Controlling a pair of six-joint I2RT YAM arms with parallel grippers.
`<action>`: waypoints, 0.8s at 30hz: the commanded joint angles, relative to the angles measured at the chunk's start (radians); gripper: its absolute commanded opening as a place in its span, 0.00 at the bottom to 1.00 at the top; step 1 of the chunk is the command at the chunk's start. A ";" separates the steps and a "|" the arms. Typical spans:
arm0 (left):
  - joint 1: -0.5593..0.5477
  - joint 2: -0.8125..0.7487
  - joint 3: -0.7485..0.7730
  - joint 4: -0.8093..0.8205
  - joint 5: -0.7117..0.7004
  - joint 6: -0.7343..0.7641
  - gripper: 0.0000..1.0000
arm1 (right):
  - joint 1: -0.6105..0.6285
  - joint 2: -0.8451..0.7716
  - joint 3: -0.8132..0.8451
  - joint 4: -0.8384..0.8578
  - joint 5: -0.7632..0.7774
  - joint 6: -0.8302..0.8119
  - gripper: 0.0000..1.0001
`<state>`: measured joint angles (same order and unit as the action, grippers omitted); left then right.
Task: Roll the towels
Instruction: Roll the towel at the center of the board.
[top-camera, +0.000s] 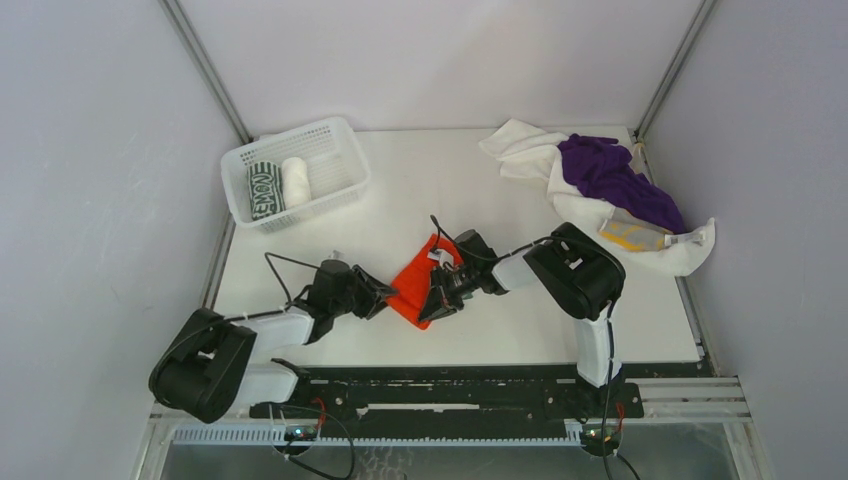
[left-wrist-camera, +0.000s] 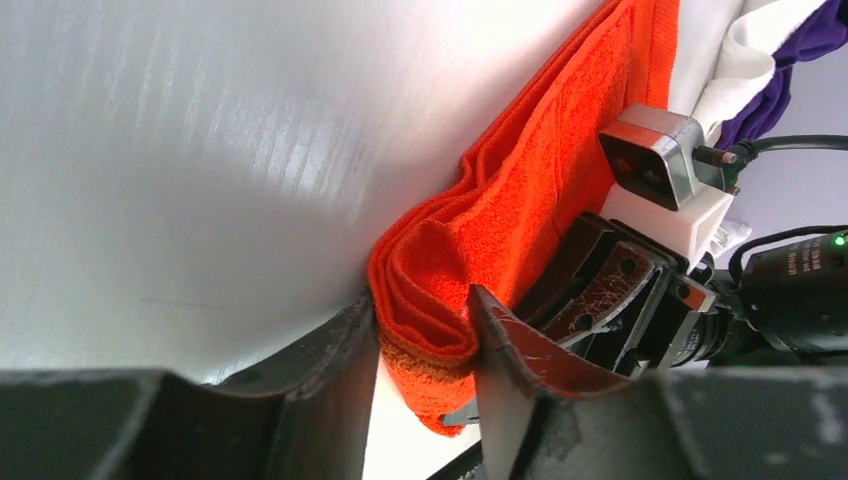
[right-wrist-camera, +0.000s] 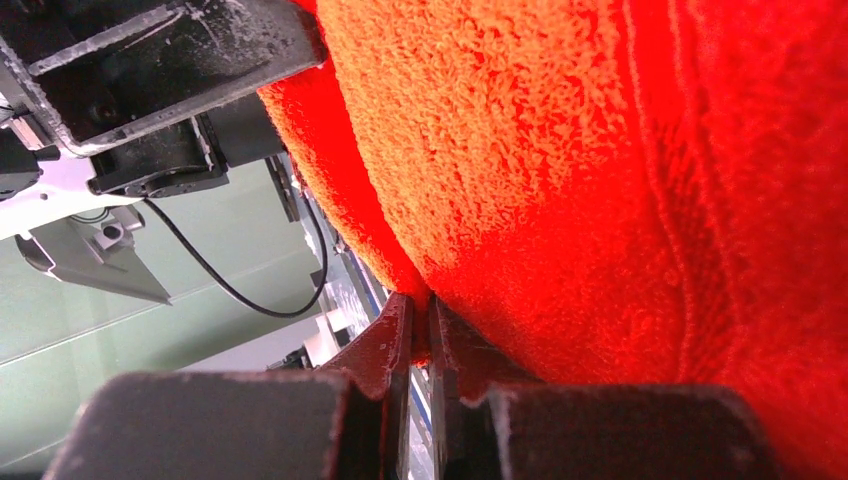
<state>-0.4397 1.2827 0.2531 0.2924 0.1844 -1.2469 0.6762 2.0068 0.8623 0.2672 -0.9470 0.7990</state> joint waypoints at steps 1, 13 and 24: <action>0.004 0.099 -0.022 -0.154 -0.034 0.043 0.39 | 0.001 -0.034 0.039 -0.061 0.029 -0.049 0.03; 0.004 0.041 0.063 -0.378 -0.047 0.094 0.00 | 0.054 -0.251 0.069 -0.306 0.248 -0.334 0.31; 0.004 -0.001 0.146 -0.575 -0.047 0.115 0.00 | 0.287 -0.363 0.152 -0.451 0.687 -0.560 0.46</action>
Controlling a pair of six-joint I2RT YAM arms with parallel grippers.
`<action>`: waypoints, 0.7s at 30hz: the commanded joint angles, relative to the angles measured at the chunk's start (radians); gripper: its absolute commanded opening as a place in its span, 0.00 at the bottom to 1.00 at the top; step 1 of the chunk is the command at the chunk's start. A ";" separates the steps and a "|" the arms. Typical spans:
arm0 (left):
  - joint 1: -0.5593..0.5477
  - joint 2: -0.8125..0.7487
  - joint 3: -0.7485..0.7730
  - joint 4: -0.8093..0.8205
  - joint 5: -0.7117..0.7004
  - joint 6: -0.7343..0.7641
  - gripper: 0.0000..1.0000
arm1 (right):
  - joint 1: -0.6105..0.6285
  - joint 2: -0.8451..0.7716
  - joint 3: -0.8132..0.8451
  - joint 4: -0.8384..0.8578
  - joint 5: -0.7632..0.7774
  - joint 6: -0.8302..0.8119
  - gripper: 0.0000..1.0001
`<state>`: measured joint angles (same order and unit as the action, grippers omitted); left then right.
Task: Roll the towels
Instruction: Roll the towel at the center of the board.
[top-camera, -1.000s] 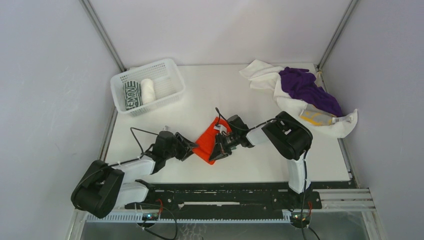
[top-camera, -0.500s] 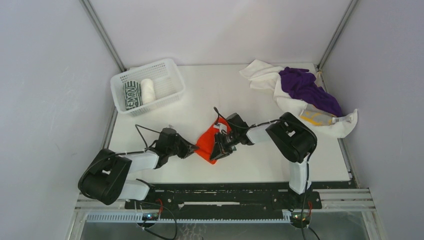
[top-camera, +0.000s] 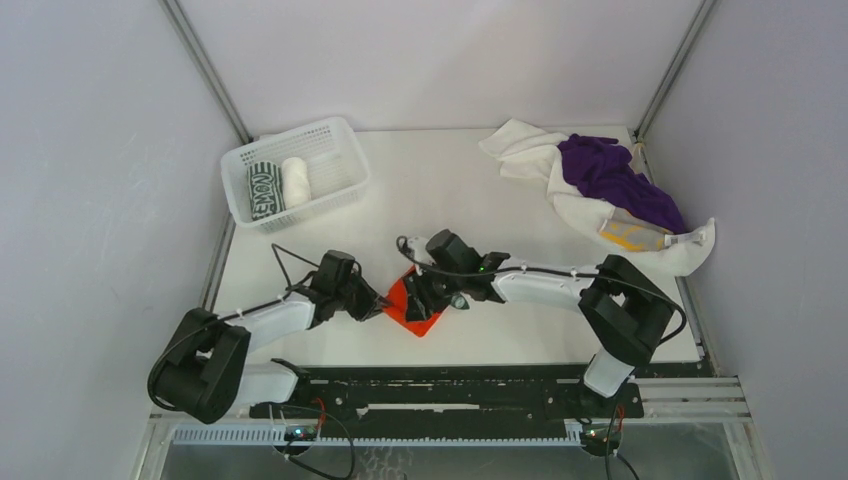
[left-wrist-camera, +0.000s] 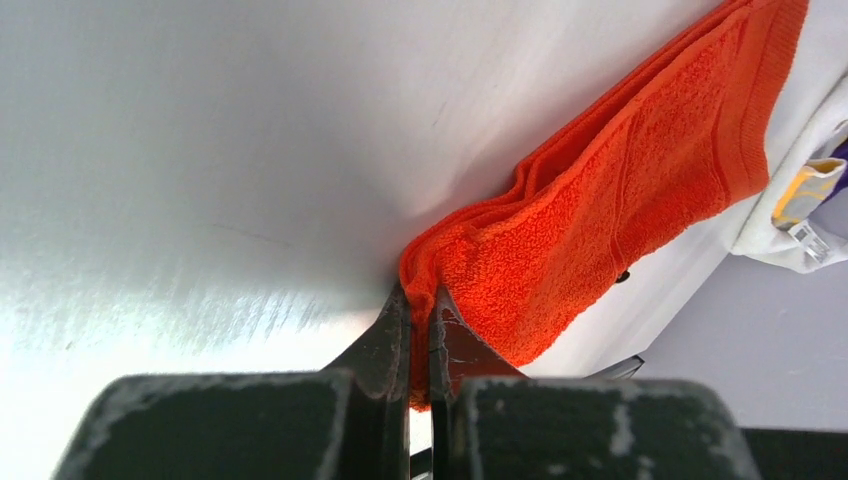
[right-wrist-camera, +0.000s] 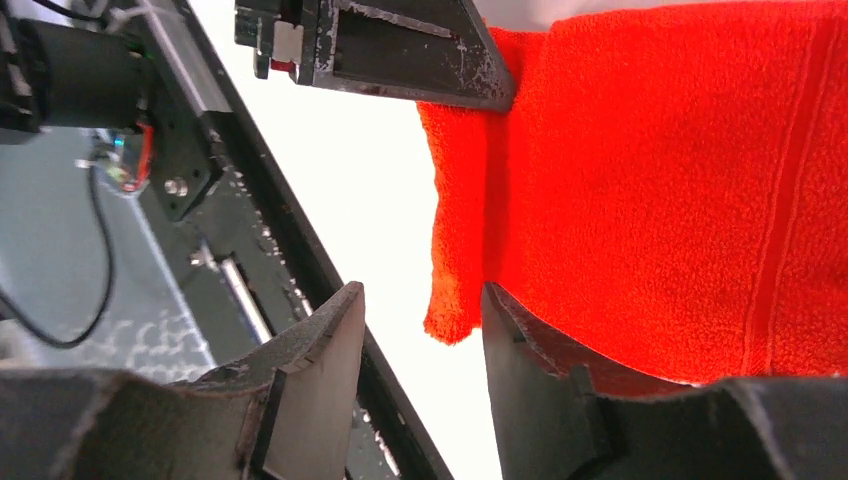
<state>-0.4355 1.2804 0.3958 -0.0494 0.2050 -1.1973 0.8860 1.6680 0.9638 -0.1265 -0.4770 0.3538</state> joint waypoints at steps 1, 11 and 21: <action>0.000 -0.003 0.008 -0.246 -0.068 0.067 0.00 | 0.094 -0.016 0.061 -0.068 0.253 -0.124 0.46; 0.000 0.005 0.051 -0.305 -0.079 0.071 0.00 | 0.244 0.087 0.176 -0.151 0.434 -0.177 0.43; -0.001 0.012 0.069 -0.320 -0.087 0.075 0.01 | 0.303 0.159 0.240 -0.237 0.554 -0.160 0.31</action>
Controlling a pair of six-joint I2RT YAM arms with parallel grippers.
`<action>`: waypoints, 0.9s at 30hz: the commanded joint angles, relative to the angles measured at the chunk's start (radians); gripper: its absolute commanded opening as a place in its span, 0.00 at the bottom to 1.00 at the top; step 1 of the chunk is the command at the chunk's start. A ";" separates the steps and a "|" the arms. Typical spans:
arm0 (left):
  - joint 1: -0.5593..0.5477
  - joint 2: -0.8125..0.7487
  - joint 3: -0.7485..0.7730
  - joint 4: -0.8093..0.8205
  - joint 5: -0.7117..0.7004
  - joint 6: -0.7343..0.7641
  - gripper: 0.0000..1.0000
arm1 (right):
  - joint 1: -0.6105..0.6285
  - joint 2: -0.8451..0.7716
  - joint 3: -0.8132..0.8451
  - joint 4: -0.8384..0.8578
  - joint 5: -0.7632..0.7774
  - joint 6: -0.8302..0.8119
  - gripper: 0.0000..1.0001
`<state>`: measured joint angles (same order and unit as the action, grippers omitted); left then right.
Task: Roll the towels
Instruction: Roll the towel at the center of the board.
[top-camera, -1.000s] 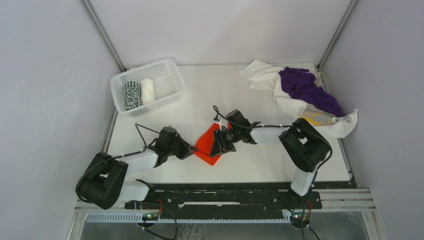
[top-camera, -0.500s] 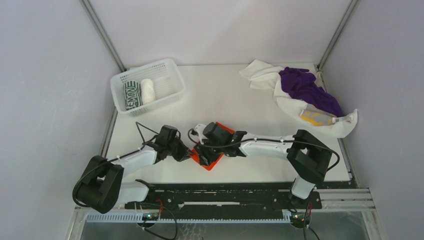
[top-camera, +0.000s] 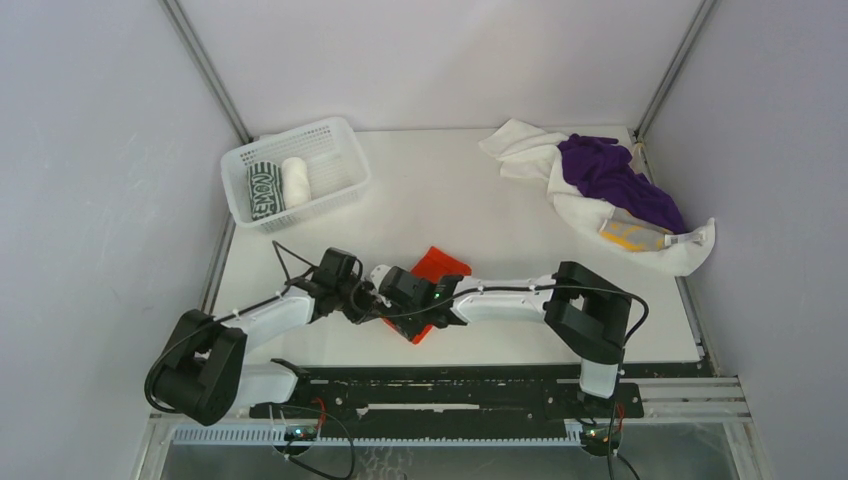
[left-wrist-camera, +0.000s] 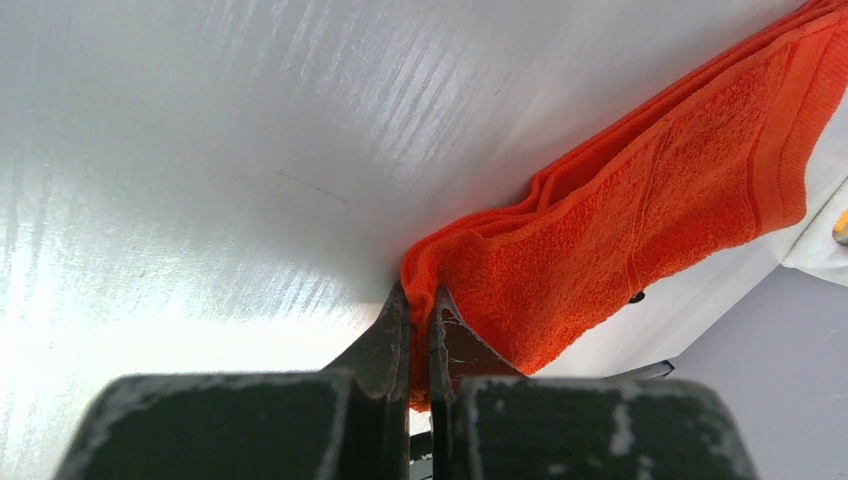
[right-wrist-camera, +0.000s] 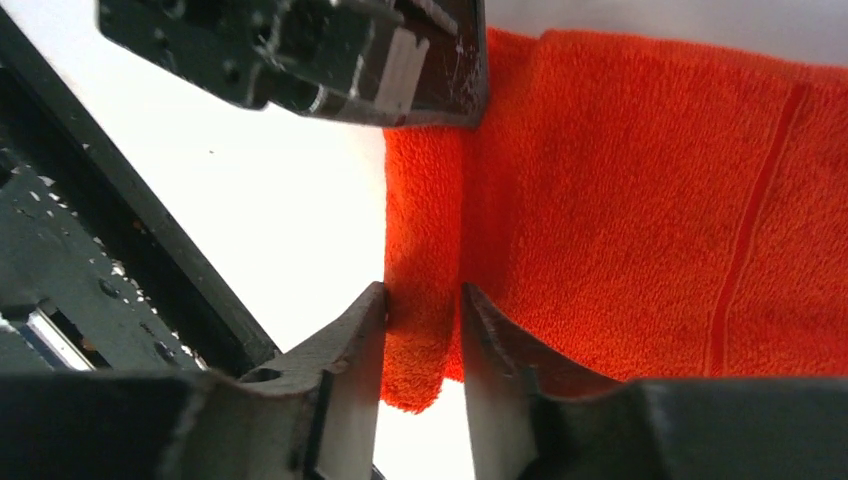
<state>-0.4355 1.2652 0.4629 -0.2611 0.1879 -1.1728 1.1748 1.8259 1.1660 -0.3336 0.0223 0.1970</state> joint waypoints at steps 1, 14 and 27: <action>-0.002 0.028 0.003 -0.109 -0.069 0.051 0.01 | 0.011 0.004 0.037 -0.034 0.049 0.004 0.27; -0.001 -0.242 -0.038 -0.111 -0.151 0.057 0.60 | -0.281 -0.035 -0.194 0.248 -0.643 0.221 0.00; -0.003 -0.495 -0.236 0.096 -0.011 0.020 0.80 | -0.471 0.108 -0.327 0.601 -0.985 0.527 0.00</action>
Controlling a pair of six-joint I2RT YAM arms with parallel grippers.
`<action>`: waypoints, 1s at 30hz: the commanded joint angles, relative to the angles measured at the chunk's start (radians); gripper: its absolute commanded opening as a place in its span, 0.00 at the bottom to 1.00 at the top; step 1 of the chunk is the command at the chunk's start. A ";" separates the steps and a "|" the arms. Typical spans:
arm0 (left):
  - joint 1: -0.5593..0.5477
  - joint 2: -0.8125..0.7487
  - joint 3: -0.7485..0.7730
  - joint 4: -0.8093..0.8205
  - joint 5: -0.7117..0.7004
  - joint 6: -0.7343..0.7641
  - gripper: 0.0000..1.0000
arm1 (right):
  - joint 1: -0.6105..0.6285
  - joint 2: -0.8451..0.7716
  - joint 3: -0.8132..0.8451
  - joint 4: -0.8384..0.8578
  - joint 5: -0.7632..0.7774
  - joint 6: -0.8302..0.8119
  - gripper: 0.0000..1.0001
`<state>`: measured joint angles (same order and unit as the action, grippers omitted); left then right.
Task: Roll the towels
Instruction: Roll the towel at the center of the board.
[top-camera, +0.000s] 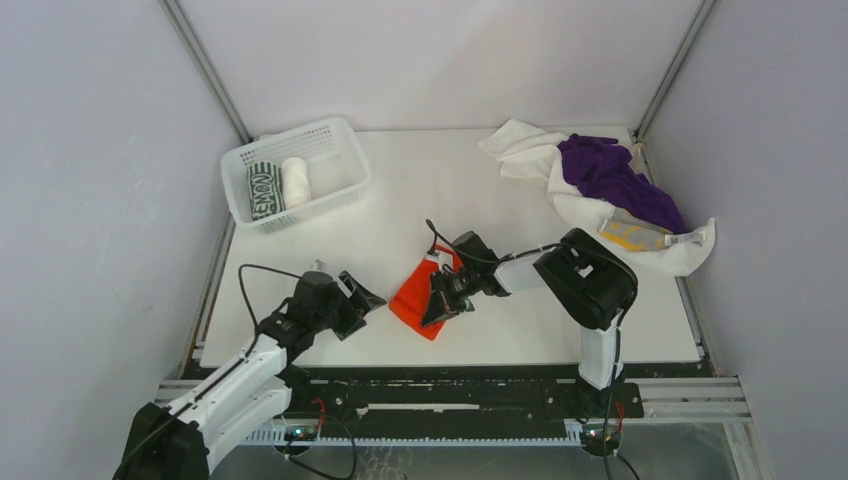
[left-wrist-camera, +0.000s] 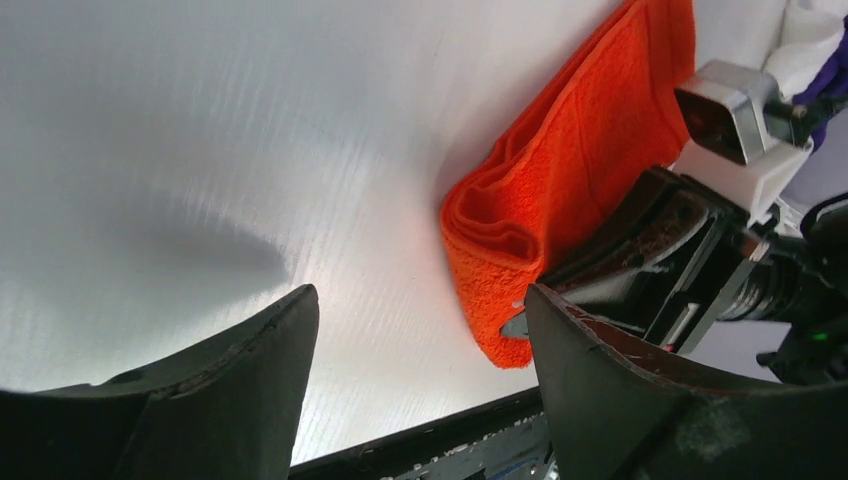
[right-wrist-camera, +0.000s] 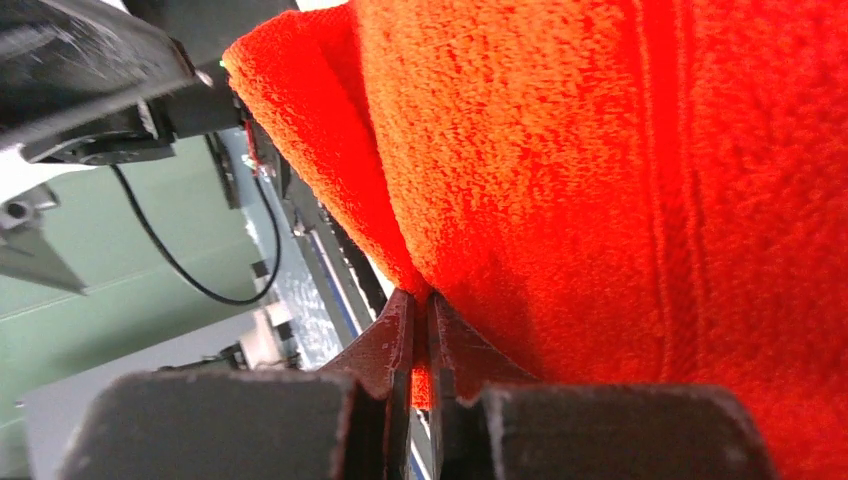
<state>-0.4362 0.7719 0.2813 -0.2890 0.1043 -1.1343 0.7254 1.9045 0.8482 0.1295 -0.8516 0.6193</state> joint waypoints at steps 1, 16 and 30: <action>-0.003 0.005 -0.064 0.138 0.083 -0.026 0.79 | -0.026 0.039 -0.009 0.140 -0.112 0.112 0.00; -0.033 0.186 -0.108 0.354 0.119 -0.093 0.73 | -0.050 0.116 -0.008 0.168 -0.134 0.154 0.00; -0.042 0.400 -0.094 0.344 0.111 -0.135 0.55 | -0.051 0.090 0.011 0.134 -0.117 0.137 0.00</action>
<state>-0.4694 1.0901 0.1909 0.1493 0.2512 -1.2774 0.6804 2.0090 0.8429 0.2802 -0.9897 0.7738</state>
